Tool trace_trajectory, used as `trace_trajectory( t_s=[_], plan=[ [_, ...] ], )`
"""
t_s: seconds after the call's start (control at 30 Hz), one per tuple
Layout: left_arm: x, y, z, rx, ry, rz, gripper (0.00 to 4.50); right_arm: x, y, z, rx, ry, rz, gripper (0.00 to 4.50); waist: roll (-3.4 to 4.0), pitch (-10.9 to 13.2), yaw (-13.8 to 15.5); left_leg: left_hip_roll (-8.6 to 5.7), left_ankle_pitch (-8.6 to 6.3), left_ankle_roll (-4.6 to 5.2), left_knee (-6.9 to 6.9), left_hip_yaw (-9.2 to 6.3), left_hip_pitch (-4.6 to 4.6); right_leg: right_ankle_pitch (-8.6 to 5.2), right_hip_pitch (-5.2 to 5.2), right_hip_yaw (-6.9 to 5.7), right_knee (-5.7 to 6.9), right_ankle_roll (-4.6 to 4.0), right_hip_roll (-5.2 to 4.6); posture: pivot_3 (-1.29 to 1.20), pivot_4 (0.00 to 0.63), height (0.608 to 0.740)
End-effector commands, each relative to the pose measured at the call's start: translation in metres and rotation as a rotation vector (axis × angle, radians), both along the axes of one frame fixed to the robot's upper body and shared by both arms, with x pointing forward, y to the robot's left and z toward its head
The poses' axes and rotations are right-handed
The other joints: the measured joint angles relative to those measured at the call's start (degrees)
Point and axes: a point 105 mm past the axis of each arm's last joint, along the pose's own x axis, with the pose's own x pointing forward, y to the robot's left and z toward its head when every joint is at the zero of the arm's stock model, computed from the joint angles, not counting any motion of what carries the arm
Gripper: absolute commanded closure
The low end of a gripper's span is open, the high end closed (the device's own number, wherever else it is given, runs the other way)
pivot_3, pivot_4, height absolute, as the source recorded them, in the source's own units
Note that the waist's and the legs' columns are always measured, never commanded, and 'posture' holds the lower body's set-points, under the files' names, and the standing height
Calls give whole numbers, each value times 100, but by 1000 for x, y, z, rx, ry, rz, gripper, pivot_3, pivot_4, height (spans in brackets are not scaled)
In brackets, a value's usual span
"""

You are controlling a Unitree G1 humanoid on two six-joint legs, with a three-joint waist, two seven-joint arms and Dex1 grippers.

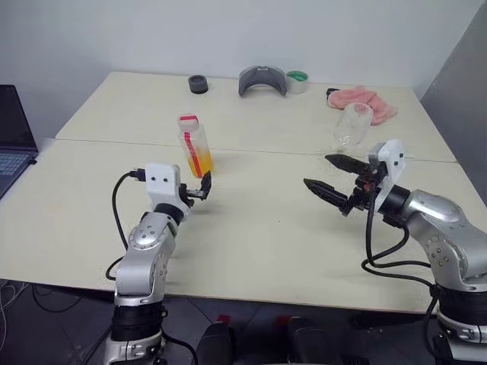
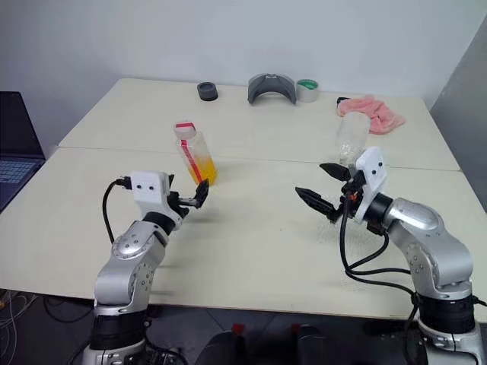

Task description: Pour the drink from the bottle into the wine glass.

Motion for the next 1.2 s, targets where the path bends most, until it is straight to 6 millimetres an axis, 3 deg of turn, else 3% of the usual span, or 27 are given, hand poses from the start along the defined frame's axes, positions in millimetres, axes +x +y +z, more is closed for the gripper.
trace_trajectory(
  t_s=[0.03,0.47,1.2],
  plan=[
    [1,7,19,39,-83,33,34,-10,13,20,36,-50,106,0,0,0,1,0,0,0,0,-2,0,0,0,-1,0,0,0,0,150,740],
    [23,10,29,11,-108,27,34,-17,26,22,26,-40,181,0,-1,0,11,-1,0,0,1,-1,-3,0,1,-2,-4,0,-5,0,150,740],
    [61,3,41,27,-160,-40,34,-22,28,25,20,-59,145,0,-2,1,13,-2,0,0,0,-2,-4,0,1,-5,-5,0,-6,0,150,740]
  ],
)
